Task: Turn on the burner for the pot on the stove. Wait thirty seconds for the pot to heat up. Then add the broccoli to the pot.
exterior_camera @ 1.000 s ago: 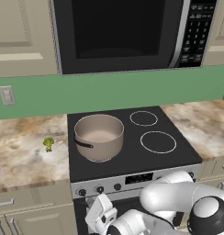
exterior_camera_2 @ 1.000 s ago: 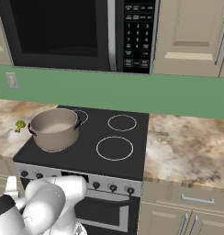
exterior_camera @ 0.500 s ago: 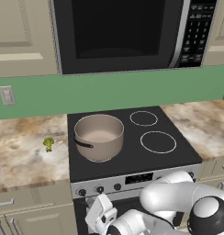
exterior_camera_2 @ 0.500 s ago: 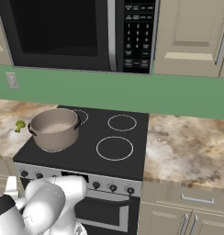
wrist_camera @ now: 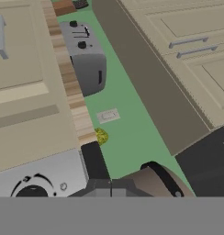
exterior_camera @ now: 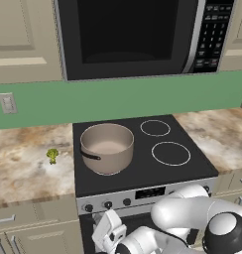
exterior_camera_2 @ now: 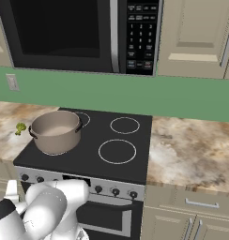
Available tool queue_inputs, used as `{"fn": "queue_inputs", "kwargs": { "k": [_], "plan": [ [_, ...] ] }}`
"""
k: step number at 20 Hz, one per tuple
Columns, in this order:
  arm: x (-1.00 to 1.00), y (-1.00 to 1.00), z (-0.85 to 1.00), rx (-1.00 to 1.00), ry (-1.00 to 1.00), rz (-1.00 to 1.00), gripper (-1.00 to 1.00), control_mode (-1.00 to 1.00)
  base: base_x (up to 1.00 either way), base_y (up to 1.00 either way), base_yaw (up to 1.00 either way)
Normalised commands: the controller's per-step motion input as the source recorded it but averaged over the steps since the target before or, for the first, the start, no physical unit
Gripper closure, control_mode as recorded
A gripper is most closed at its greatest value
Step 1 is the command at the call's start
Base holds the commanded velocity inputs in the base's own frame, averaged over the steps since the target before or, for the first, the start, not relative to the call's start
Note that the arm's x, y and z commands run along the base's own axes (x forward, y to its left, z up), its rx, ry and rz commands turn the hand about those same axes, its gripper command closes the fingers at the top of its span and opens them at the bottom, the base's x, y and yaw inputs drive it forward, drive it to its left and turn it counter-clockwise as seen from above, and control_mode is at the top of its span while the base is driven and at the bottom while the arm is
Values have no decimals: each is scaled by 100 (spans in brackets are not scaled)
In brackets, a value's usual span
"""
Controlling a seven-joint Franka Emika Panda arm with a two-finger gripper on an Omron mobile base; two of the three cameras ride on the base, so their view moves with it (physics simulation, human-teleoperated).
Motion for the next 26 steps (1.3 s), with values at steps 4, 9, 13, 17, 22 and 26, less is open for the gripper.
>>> {"fn": "queue_inputs", "kwargs": {
  "k": [4,9,13,17,22,26],
  "plan": [
    [0,0,0,0,0,0,100,-100,0,0,0],
    [0,0,0,0,0,0,100,-100,0,0,0],
    [0,0,0,0,0,0,100,-100,0,0,0],
    [0,0,0,0,0,0,100,-100,0,0,0],
    [0,0,0,0,0,0,100,-100,0,0,0],
    [0,0,0,0,0,0,100,-100,0,0,0]
  ]
}}
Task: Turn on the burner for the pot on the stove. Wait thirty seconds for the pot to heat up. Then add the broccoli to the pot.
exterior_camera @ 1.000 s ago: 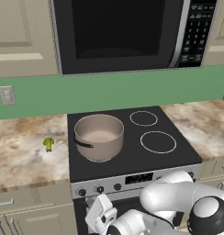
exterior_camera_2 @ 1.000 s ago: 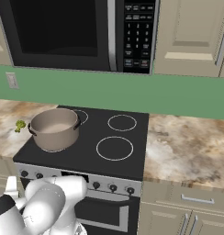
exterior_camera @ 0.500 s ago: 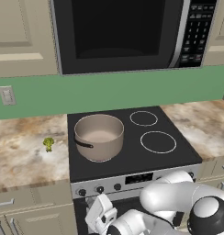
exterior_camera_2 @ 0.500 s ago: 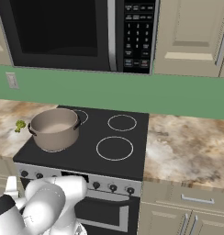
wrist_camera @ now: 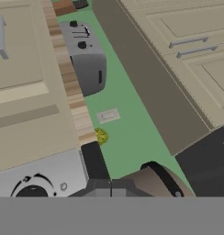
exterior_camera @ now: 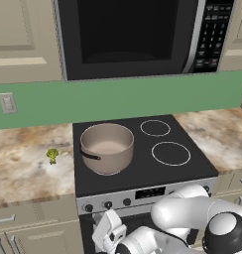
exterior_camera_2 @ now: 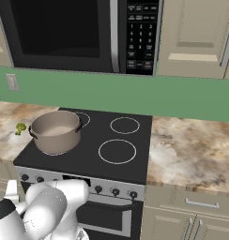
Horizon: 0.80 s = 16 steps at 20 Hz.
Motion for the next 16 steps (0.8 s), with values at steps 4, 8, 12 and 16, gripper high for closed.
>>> {"fn": "queue_inputs", "kwargs": {
  "k": [4,8,12,16],
  "plan": [
    [0,0,0,0,0,0,100,-100,0,0,0],
    [0,0,0,0,0,0,100,-100,0,0,0],
    [0,0,0,0,0,0,100,-100,0,0,0],
    [0,0,0,0,0,0,100,-100,0,0,0]
  ]
}}
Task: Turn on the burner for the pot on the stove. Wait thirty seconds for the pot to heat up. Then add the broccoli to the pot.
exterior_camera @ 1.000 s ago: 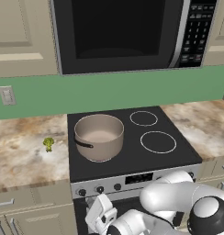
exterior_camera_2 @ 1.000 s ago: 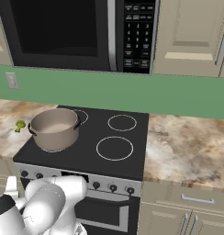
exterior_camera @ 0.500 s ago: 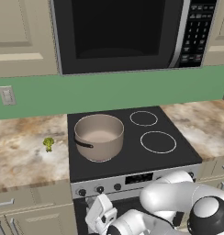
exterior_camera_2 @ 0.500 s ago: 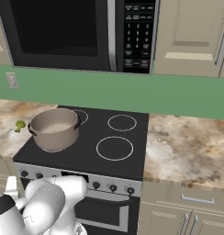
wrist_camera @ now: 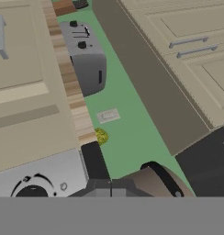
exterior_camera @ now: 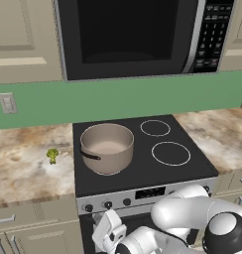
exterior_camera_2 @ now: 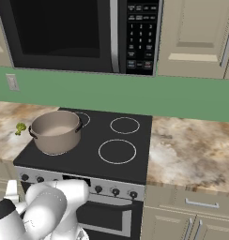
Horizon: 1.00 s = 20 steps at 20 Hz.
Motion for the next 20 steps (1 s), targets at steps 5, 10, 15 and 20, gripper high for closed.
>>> {"fn": "queue_inputs", "kwargs": {
  "k": [5,10,15,20],
  "plan": [
    [0,0,0,0,0,0,100,-100,0,0,0],
    [0,0,0,0,0,0,100,-100,0,0,0],
    [0,0,0,0,0,0,100,-100,0,0,0],
    [0,0,0,0,0,0,100,-100,0,0,0]
  ]
}}
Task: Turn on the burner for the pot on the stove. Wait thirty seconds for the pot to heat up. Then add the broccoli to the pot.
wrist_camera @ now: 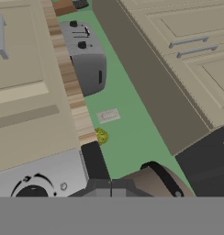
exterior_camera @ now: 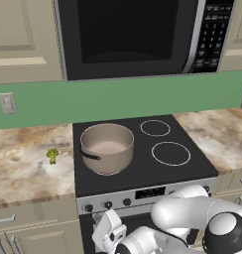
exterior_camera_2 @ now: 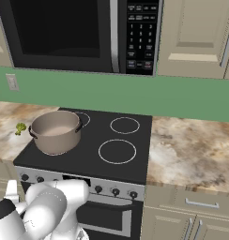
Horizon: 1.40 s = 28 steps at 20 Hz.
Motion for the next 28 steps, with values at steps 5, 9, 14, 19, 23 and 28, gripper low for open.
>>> {"fn": "queue_inputs", "kwargs": {
  "k": [5,9,14,19,23,28],
  "plan": [
    [0,0,0,0,0,0,100,-100,0,0,0],
    [0,0,0,0,0,0,100,-100,0,0,0],
    [0,0,0,0,0,0,100,-100,0,0,0],
    [0,0,0,0,0,0,100,-100,0,0,0],
    [0,0,0,0,0,0,100,-100,0,0,0],
    [0,0,0,0,0,0,100,-100,0,0,0]
  ]
}}
